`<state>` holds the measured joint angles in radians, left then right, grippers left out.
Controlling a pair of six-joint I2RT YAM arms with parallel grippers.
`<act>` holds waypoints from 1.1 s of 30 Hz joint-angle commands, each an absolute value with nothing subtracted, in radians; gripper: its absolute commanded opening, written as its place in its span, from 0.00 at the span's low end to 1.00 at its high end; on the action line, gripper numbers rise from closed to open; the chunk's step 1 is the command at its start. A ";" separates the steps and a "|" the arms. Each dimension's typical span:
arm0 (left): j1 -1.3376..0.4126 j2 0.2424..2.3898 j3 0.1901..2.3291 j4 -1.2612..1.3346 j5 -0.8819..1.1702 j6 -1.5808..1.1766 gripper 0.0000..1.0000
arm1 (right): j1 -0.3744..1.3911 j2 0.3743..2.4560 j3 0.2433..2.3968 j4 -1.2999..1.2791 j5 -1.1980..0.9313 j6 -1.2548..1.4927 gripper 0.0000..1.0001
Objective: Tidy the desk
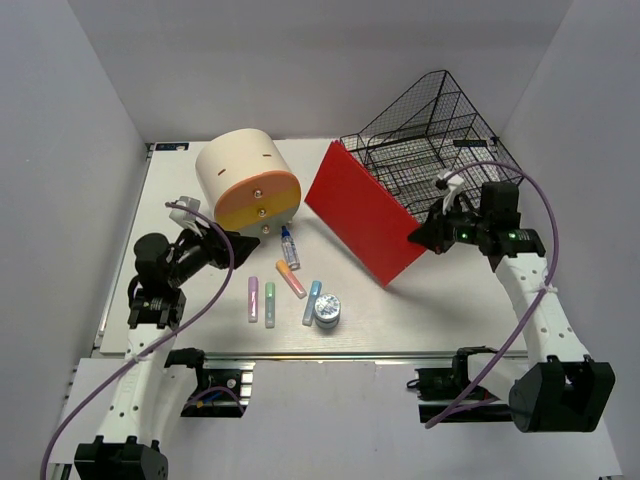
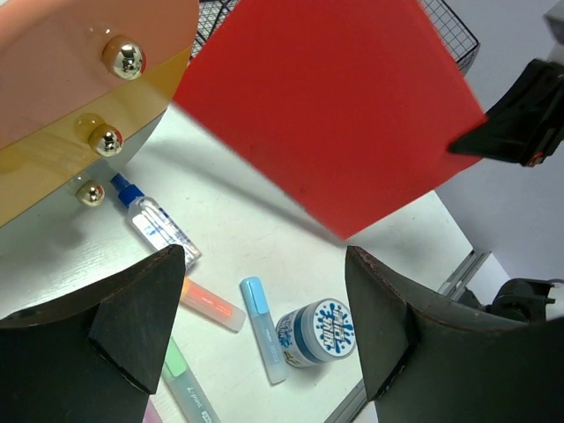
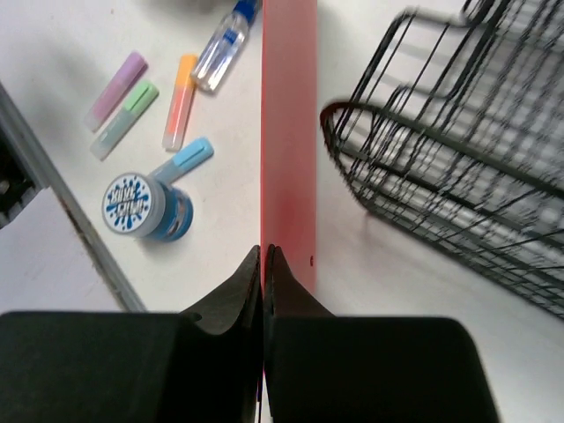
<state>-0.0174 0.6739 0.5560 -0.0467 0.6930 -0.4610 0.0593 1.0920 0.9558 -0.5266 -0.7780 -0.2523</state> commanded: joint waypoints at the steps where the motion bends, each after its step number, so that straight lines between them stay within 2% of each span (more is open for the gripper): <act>1: -0.021 0.680 0.586 -0.029 0.710 -0.488 0.83 | 0.058 1.045 1.049 -0.479 -0.781 -0.253 0.00; 3: -0.021 0.686 0.584 -0.015 0.719 -0.506 0.83 | 0.060 1.043 1.074 -0.465 -0.787 -0.241 0.00; 13: -0.021 0.741 0.583 0.159 0.816 -0.658 0.97 | 0.057 1.019 1.229 -0.442 -0.828 -0.111 0.00; 20: -0.031 0.811 0.635 0.270 0.839 -0.741 0.98 | 0.057 1.029 1.293 -0.315 -0.844 0.063 0.00; 25: -0.055 0.949 0.712 0.412 0.834 -0.822 0.98 | 0.057 1.065 1.345 -0.227 -0.910 0.228 0.00; 30: -0.139 1.092 0.810 0.580 0.808 -0.899 0.98 | 0.054 1.097 1.405 -0.117 -0.988 0.380 0.00; 33: -0.207 1.169 0.876 0.578 0.767 -0.861 0.98 | 0.057 1.115 1.434 -0.036 -1.023 0.455 0.00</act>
